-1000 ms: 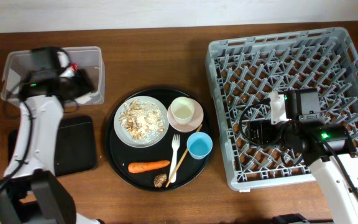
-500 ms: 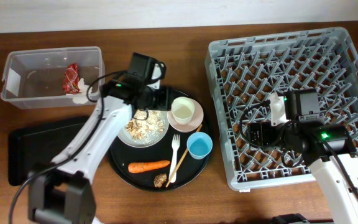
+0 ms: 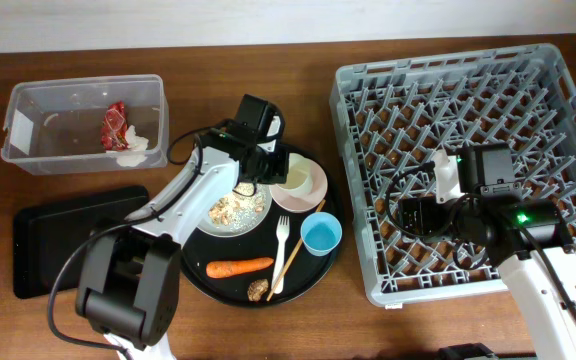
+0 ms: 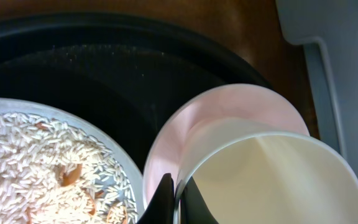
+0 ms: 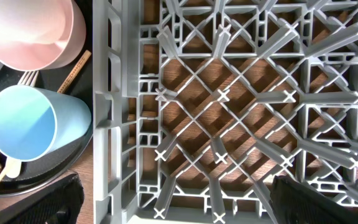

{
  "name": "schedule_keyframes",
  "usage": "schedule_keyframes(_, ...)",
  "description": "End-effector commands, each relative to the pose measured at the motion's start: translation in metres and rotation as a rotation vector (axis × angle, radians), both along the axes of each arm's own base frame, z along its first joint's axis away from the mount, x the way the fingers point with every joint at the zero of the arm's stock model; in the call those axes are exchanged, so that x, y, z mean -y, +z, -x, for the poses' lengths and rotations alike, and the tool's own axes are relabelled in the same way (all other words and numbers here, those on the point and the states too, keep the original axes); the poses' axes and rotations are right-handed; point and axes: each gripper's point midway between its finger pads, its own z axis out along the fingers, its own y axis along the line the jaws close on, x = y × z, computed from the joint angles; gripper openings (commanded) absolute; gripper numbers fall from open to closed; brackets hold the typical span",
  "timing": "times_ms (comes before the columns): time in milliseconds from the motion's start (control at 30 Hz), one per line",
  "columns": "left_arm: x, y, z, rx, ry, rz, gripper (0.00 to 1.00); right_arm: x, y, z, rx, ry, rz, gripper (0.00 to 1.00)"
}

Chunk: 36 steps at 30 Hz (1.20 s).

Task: Sort waste into correct bins and load items into the dishwasher rack
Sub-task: 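Grasp the white cup from the pink bowl with the left gripper, then hand the white cup to the right gripper over the rack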

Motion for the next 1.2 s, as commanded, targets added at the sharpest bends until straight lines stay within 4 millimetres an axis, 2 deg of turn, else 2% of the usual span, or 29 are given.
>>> schedule_keyframes(0, 0.001, 0.027, -0.011, 0.035, 0.006, 0.019, 0.0, 0.0, 0.006, -0.003, 0.015, -0.009, -0.01, 0.99)
schedule_keyframes(33, -0.002, 0.034, -0.013, 0.035, 0.015, 0.02, 0.0, 0.0, 0.006, -0.003, 0.016, -0.009, -0.01, 0.99)
schedule_keyframes(133, -0.013, 0.073, -0.007, -0.003, 0.026, 0.103, 0.0, -0.001, 0.011, -0.013, 0.054, -0.043, -0.029, 0.99)
schedule_keyframes(233, -0.007, 0.103, -0.001, -0.032, -0.011, 0.295, 0.0, -0.004, 0.02, -0.028, 0.115, -0.079, -0.068, 0.99)
schedule_keyframes(333, 0.004, 0.14, 0.008, -0.094, -0.1, 0.596, 0.0, -0.036, 0.04, -0.044, 0.207, 0.031, -0.231, 0.99)
schedule_keyframes(467, 0.007, 0.172, 0.017, -0.123, -0.194, 0.814, 0.0, -0.087, 0.075, -0.053, 0.31, 0.26, -0.488, 0.99)
schedule_keyframes(567, 0.013, 0.185, 0.025, -0.113, -0.273, 0.882, 0.0, -0.114, 0.094, -0.044, 0.366, 0.475, -0.618, 0.99)
schedule_keyframes(700, 0.018, 0.202, 0.037, -0.133, -0.342, 0.983, 0.0, -0.137, 0.114, -0.029, 0.436, 0.717, -0.765, 0.99)
schedule_keyframes(867, 0.024, 0.205, 0.042, -0.15, -0.363, 0.999, 0.0, -0.145, 0.121, -0.029, 0.457, 0.805, -0.866, 0.99)
schedule_keyframes(1167, 0.052, 0.209, 0.064, -0.197, -0.447, 1.017, 0.0, -0.147, 0.111, -0.044, 0.466, 0.809, -0.863, 0.99)
